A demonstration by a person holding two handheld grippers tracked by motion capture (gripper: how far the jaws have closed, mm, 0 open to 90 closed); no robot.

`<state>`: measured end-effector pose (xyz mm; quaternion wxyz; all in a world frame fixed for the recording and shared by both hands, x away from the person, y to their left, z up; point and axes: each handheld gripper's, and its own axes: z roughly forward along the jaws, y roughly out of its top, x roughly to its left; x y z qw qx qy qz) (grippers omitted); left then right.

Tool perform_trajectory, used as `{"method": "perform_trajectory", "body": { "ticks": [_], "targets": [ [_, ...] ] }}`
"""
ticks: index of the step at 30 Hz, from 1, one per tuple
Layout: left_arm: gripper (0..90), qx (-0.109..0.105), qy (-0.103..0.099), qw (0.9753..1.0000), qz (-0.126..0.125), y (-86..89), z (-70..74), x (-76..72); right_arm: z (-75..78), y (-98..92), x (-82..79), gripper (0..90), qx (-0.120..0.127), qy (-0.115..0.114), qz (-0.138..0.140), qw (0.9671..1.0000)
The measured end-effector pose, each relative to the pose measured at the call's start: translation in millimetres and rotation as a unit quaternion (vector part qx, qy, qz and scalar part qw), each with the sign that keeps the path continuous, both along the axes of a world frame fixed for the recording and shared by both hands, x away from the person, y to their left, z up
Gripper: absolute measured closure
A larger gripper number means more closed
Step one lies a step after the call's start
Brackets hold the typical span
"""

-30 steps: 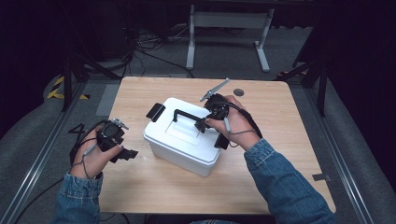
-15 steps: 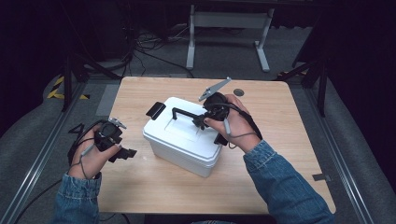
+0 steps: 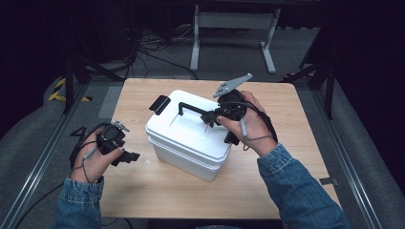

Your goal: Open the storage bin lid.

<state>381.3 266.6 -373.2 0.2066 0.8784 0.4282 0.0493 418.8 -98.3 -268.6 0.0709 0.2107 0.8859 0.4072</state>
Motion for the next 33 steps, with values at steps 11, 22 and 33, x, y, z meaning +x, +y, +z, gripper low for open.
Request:
{"method": "perform_trajectory", "body": {
  "ticks": [11,22,33],
  "targets": [
    [20.3,0.000,0.007,1.0000,0.000,-0.8,-1.1,0.1,7.2,-21.8,-1.7,84.8,0.012,-0.007,-0.019,0.9997],
    [20.3,0.001,0.007,1.0000,-0.002,-0.9,-2.0,0.9,12.9,-64.2,2.0,84.8,0.022,-0.013,-0.065,0.9975],
    [20.3,0.001,0.009,1.0000,-0.002,-1.2,-2.9,1.0,17.5,-101.0,5.4,84.8,0.031,-0.015,-0.109,0.9935]
  ]
}}
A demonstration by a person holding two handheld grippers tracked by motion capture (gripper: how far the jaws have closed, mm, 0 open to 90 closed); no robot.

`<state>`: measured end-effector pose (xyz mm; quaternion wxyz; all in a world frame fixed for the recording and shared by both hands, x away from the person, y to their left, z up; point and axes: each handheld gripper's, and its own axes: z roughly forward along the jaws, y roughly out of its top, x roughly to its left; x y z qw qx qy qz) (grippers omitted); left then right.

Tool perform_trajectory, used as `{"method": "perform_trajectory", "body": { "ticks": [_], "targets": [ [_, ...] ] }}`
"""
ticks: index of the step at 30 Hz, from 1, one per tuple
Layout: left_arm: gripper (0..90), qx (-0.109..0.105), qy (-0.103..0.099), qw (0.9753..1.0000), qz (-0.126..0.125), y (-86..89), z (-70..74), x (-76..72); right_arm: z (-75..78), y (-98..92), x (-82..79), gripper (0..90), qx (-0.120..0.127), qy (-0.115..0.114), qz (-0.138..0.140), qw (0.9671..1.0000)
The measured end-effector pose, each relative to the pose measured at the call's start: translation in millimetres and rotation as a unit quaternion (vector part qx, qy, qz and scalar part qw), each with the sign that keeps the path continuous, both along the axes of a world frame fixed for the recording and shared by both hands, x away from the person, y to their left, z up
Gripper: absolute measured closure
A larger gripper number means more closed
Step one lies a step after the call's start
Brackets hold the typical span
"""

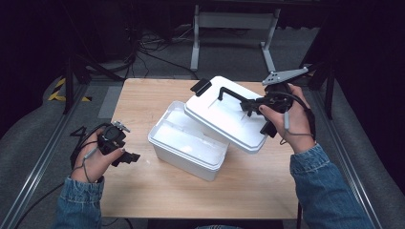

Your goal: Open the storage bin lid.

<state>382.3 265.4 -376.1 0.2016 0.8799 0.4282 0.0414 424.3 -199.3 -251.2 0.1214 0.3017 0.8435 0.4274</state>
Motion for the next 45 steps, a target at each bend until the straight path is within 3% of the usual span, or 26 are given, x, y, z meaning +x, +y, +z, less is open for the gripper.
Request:
{"method": "perform_trajectory", "body": {
  "ticks": [13,27,39,45],
  "targets": [
    [20.3,0.000,0.000,1.0000,-0.002,0.0,-0.2,0.0,-1.4,-36.3,7.6,84.8,-0.001,0.005,-0.049,0.9988],
    [20.1,-0.003,0.000,1.0000,-0.001,-0.3,-0.4,-0.1,-6.7,-62.8,19.6,84.8,-0.010,0.008,-0.092,0.9957],
    [20.1,0.001,0.002,1.0000,-0.004,-0.9,-0.7,0.2,-28.9,-77.4,35.6,84.9,-0.025,0.033,-0.117,0.9922],
    [20.0,0.002,0.004,1.0000,-0.006,-1.1,-0.7,0.0,-48.0,-81.9,42.5,84.9,-0.032,0.048,-0.124,0.9905]
  ]
}}
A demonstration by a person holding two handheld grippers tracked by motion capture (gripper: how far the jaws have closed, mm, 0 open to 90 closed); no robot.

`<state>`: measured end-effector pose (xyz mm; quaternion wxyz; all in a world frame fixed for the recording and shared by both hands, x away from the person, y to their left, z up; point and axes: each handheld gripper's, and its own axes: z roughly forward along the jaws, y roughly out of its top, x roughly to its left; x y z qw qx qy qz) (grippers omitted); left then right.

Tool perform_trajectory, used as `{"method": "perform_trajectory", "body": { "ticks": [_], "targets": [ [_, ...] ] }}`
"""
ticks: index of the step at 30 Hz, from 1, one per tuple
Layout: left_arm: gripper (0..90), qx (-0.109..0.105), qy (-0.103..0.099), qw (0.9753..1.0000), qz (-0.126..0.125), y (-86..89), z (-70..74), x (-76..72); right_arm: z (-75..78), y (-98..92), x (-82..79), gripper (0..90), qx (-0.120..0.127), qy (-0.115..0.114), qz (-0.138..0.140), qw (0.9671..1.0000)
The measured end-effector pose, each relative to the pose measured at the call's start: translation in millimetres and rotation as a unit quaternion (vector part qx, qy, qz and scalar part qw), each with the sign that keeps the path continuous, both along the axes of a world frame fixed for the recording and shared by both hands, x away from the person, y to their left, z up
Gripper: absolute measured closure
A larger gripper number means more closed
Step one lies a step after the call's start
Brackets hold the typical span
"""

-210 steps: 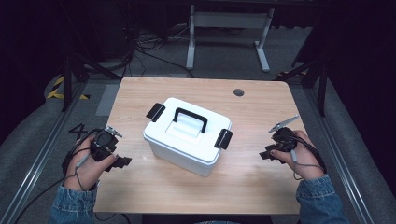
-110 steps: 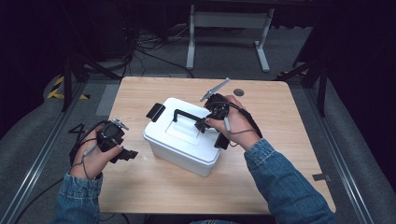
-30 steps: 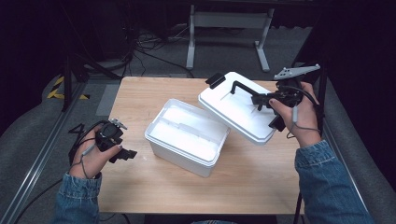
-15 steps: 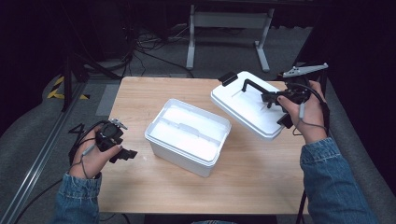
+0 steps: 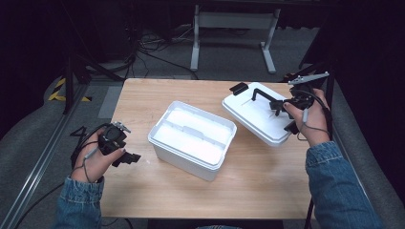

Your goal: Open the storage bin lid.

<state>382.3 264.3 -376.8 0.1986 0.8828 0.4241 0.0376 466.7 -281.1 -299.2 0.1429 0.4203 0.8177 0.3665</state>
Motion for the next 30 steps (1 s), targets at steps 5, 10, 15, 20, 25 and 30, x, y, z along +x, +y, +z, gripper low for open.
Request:
{"method": "perform_trajectory", "body": {
  "ticks": [5,10,15,20,25,30],
  "targets": [
    [20.0,0.002,-0.001,1.0000,-0.001,0.1,-0.3,0.2,-17.3,-2.1,3.8,84.8,-0.006,0.012,-0.005,0.9999],
    [19.9,0.002,-0.001,1.0000,0.000,0.1,-0.8,0.4,-33.6,-3.5,6.9,84.9,-0.008,0.020,-0.007,0.9997],
    [19.9,0.000,0.003,1.0000,0.001,0.3,-1.4,0.5,-47.0,-3.7,8.8,84.9,-0.009,0.025,-0.008,0.9996],
    [19.9,0.002,0.000,1.0000,0.000,0.7,-1.2,0.8,-59.6,-3.8,9.9,84.9,-0.011,0.033,-0.009,0.9994],
    [19.9,0.001,0.000,1.0000,-0.001,0.8,-1.3,1.1,-72.8,-4.9,11.0,84.9,-0.011,0.039,-0.011,0.9991],
    [19.9,0.001,0.000,1.0000,0.000,0.4,-1.3,2.0,-79.0,-4.8,11.8,84.9,-0.017,0.042,-0.010,0.9989]
  ]
}}
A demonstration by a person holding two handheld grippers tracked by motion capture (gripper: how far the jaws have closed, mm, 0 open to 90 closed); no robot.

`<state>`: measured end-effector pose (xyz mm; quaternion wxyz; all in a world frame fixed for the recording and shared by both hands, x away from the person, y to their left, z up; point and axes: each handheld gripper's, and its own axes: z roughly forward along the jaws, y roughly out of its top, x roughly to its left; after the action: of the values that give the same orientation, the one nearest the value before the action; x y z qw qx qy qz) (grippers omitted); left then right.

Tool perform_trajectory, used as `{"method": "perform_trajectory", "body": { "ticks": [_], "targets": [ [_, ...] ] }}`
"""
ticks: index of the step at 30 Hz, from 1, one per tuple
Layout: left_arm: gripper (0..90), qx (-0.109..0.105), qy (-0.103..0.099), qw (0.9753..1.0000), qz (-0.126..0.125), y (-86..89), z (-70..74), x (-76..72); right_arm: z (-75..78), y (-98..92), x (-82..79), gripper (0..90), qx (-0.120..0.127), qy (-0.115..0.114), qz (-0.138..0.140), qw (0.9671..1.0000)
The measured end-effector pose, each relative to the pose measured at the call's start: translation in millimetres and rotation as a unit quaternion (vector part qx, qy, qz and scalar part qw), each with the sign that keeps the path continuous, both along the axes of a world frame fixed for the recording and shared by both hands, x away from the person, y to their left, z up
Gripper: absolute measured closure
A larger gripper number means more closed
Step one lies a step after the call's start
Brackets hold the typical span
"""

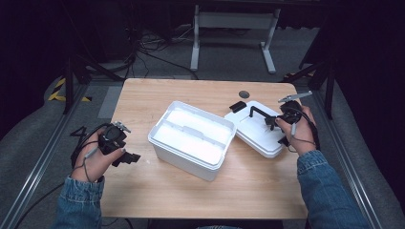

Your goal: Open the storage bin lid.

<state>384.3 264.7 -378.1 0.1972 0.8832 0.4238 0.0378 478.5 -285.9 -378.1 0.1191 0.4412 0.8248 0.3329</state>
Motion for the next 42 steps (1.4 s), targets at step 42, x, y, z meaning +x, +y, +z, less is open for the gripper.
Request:
{"method": "perform_trajectory", "body": {
  "ticks": [42],
  "targets": [
    [19.6,0.005,0.002,1.0000,-0.008,-4.5,-2.2,4.7,-45.6,-15.8,-1.7,77.0,0.002,0.064,-0.033,0.9974]
  ]
}}
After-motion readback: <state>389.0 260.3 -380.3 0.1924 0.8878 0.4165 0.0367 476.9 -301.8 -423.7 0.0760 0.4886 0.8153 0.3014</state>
